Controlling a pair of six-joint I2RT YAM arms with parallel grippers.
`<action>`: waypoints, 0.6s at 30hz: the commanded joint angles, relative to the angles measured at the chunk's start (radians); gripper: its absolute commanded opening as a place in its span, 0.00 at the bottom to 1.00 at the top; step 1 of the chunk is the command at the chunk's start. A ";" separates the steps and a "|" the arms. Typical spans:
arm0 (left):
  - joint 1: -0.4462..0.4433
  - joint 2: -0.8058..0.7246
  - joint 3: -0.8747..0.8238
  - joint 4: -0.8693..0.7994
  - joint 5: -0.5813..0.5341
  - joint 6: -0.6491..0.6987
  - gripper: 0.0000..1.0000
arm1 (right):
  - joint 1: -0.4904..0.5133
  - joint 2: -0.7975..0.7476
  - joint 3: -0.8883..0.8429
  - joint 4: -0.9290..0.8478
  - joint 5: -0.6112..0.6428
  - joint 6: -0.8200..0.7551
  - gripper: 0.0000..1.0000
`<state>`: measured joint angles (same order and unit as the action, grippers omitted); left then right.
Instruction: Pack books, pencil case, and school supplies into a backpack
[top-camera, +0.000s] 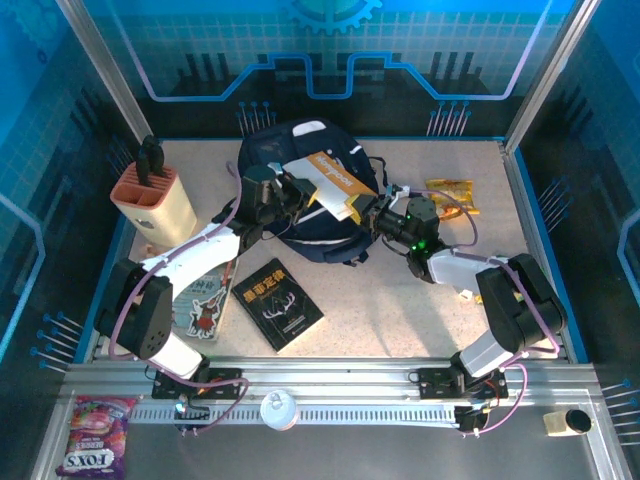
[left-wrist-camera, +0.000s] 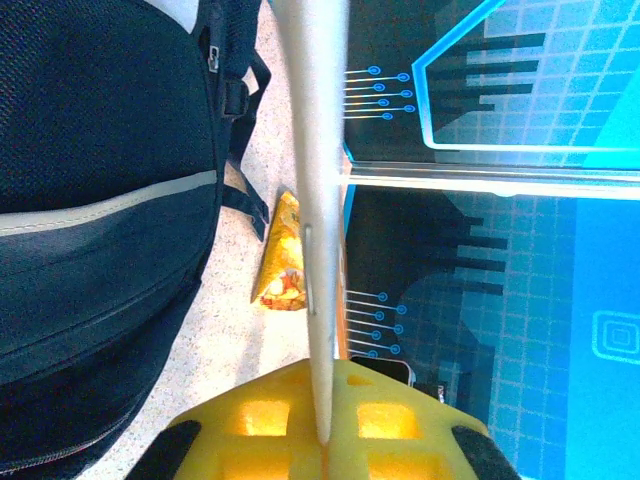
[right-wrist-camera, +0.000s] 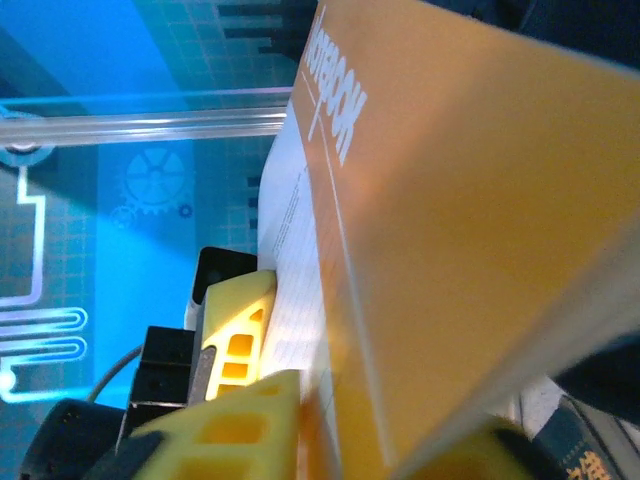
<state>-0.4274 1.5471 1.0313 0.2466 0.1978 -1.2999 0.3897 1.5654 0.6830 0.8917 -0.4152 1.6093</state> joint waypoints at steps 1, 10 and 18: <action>0.002 -0.036 0.003 -0.048 -0.009 0.067 0.14 | -0.021 -0.028 0.026 -0.050 0.016 -0.061 0.04; -0.004 -0.034 0.104 -0.374 -0.074 0.468 0.68 | -0.125 -0.250 0.018 -0.379 0.049 -0.321 0.00; -0.092 0.076 0.280 -0.587 -0.169 0.861 0.87 | -0.268 -0.477 0.024 -0.767 0.136 -0.536 0.00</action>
<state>-0.4862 1.5726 1.2423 -0.2131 0.0853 -0.6617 0.1566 1.1431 0.6853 0.3290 -0.3328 1.2003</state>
